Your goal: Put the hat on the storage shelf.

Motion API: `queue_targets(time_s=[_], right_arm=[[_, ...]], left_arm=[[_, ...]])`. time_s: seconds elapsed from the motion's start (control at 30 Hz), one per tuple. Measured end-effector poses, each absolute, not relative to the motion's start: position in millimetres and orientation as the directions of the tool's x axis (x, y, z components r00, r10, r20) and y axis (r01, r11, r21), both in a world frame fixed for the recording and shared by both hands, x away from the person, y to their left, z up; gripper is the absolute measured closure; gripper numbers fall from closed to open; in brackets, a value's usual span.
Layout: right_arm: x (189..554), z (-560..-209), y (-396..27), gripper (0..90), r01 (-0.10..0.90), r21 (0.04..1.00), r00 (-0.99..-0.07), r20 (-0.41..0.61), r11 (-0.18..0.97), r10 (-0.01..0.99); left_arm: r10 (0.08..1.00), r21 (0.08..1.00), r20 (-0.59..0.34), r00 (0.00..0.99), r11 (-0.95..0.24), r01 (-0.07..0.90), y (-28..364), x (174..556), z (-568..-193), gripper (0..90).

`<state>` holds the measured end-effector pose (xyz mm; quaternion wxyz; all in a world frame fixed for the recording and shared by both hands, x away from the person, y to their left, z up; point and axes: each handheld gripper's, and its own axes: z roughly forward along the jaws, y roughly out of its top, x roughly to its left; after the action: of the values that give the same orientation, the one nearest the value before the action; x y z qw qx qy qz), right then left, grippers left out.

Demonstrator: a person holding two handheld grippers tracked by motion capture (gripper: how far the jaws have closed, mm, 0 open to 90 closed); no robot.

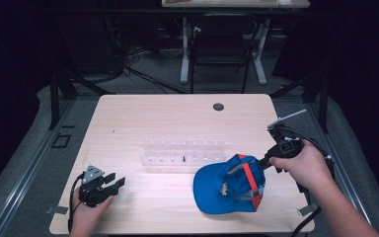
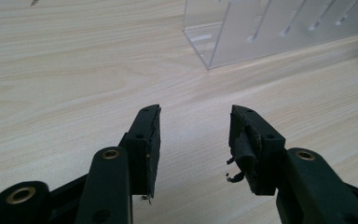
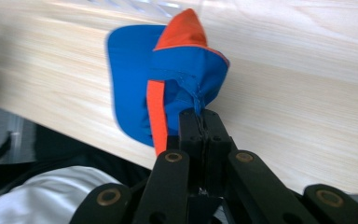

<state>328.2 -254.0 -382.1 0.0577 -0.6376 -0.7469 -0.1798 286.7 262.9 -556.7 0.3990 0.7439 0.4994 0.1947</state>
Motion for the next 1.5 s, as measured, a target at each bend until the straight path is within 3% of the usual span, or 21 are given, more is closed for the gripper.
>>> queue_targets(time_s=[0.47,0.67,1.03,1.5], right_arm=[[330.0,-366.1,-262.5,89.3,0.985,0.164,-0.14,0.582,0.053,0.801],[328.4,-359.9,-258.9,89.3,0.987,0.154,-0.141,0.649,0.052,0.748],[329.3,-352.7,-249.6,89.4,0.983,0.169,-0.17,0.746,0.064,0.644],[330.2,-338.6,-239.8,89.3,0.978,0.2,-0.196,0.769,0.062,0.609]], left_arm=[[0.899,0.787,-0.108,0.424,-0.183,0.589,262.7,287.0,-557.2,53.7],[0.899,0.788,-0.107,0.425,-0.184,0.587,261.8,286.3,-556.5,53.7],[0.899,0.791,-0.104,0.426,-0.184,0.583,262.0,286.1,-555.9,53.7],[0.897,0.79,-0.105,0.429,-0.186,0.584,260.9,285.9,-556.4,53.6]])
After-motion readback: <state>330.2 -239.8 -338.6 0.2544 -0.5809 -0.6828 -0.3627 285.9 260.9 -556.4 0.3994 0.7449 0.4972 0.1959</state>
